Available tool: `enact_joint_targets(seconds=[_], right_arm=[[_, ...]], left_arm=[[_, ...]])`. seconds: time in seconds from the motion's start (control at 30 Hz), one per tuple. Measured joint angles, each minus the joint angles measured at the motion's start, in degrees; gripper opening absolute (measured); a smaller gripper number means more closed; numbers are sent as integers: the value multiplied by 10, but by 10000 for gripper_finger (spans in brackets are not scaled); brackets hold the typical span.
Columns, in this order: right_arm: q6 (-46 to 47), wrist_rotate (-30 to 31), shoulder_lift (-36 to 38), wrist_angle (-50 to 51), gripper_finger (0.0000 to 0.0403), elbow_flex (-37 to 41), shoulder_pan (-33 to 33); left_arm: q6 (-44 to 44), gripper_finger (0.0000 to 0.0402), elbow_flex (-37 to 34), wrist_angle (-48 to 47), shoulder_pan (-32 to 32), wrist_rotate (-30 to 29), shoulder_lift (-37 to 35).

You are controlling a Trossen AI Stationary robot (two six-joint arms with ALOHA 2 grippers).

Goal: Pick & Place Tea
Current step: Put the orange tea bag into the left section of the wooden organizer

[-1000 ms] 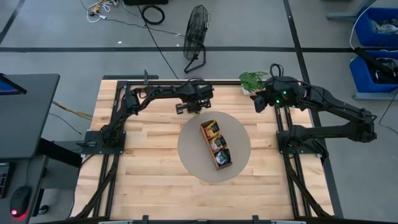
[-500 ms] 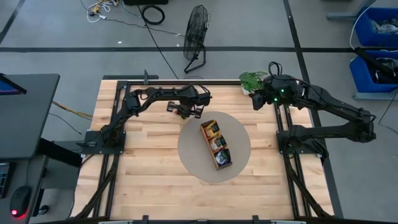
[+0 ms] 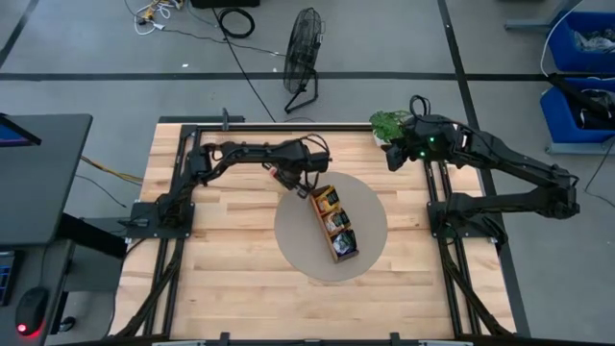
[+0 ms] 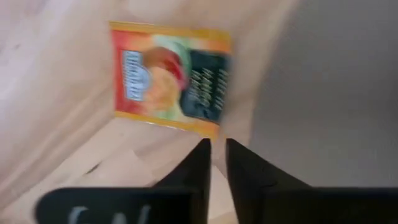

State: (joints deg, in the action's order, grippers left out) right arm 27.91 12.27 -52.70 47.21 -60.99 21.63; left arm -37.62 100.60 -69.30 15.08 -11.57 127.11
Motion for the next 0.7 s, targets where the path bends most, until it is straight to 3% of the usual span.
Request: enact_joint_targets(seconds=[0.17, 0.4, 0.7], right_arm=[[-10, -10, -3, -1, 190, 0, 1], [-27, -34, -7, -11, 190, 0, 1], [-19, -63, -9, -10, 190, 0, 1]], left_arm=[[50, 122, 0, 8, -20, 16, 0], [36, 218, 1, 21, -10, -34, 0], [58, 225, 0, 47, 6, -32, 4]])
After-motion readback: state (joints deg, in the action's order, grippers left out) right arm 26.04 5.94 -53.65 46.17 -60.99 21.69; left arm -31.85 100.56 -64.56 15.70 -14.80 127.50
